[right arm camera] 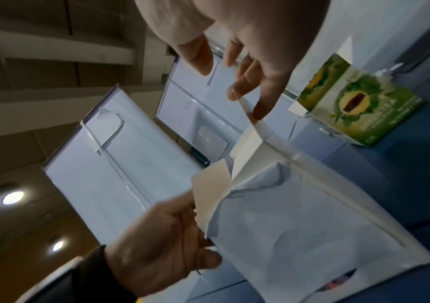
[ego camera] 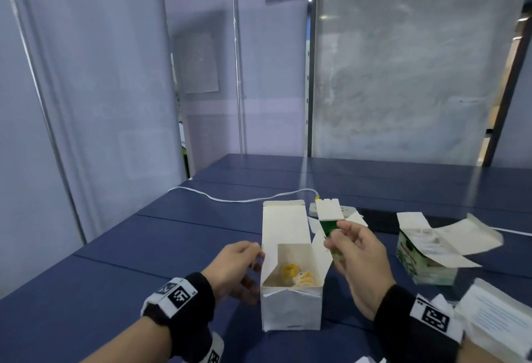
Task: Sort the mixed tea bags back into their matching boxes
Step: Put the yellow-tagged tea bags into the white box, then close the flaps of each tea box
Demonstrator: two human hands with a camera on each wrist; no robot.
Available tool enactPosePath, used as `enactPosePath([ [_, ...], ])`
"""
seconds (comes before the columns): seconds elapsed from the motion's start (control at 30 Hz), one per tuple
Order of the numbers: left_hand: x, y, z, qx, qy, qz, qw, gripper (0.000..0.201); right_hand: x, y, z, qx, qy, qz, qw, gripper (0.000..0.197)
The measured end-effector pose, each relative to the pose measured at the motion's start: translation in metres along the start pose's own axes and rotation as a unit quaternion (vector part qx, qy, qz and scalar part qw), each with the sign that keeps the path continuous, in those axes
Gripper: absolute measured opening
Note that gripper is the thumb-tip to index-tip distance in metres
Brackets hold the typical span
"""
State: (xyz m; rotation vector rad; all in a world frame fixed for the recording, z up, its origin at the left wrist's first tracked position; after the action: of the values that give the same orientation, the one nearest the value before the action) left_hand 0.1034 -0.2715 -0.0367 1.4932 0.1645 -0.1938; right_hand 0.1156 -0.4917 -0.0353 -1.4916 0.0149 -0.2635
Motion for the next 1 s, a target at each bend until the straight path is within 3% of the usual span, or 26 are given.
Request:
enactPosePath([
  [0.07, -0.001, -0.004, 0.001, 0.055, -0.006, 0.021, 0.998, 0.02, -0.003, -0.001, -0.001, 0.049, -0.019, 0.043, 0.998, 0.006],
  [0.13, -0.001, -0.006, 0.001, 0.082, 0.006, 0.021, 0.996, 0.022, -0.006, -0.002, -0.001, 0.055, -0.053, 0.054, 0.996, 0.008],
  [0.23, 0.0, -0.008, 0.002, 0.111, 0.003, 0.02, 0.994, 0.032, -0.011, 0.005, 0.002, -0.172, -0.115, -0.003, 0.978, 0.009],
  [0.3, 0.003, -0.008, 0.002, 0.13, -0.023, 0.035, 0.991, 0.046, -0.015, 0.011, 0.003, -0.331, -0.151, -0.024, 0.931, 0.007],
  [0.37, 0.006, -0.005, 0.002, 0.127, -0.054, 0.047, 0.989, 0.06, -0.017, 0.015, 0.0, -0.388, -0.163, -0.026, 0.907, 0.01],
  [0.5, 0.01, -0.001, 0.003, 0.095, -0.082, 0.076, 0.989, 0.107, -0.015, 0.015, -0.008, -0.371, -0.172, -0.005, 0.913, 0.019],
  [0.53, 0.009, 0.0, 0.003, 0.092, -0.081, 0.097, 0.988, 0.11, -0.015, 0.014, -0.01, -0.365, -0.174, -0.001, 0.915, 0.021],
  [0.7, 0.001, 0.005, 0.004, 0.149, -0.077, 0.198, 0.966, 0.057, -0.017, 0.014, -0.013, -0.327, -0.196, 0.008, 0.925, 0.023],
  [0.83, -0.012, 0.008, 0.001, 0.168, -0.102, 0.217, 0.956, 0.051, -0.02, 0.001, -0.016, -0.309, -0.208, -0.054, 0.926, 0.044],
  [1.0, -0.027, 0.008, 0.006, 0.09, -0.129, 0.207, 0.966, 0.033, -0.023, -0.012, -0.027, -0.297, -0.218, -0.096, 0.925, 0.059],
])
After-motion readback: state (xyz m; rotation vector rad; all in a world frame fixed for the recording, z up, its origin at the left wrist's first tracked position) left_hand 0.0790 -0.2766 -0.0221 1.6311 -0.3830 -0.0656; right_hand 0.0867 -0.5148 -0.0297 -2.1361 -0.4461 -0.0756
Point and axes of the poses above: each hand's wrist, its own x-axis towards the middle knuckle, its own z-axis out of the palm, y = z × x, the point moved 2 cm from there along x, towards the middle knuckle, and after that the axes turned 13 degrees about -x, right-handed, at the moved point
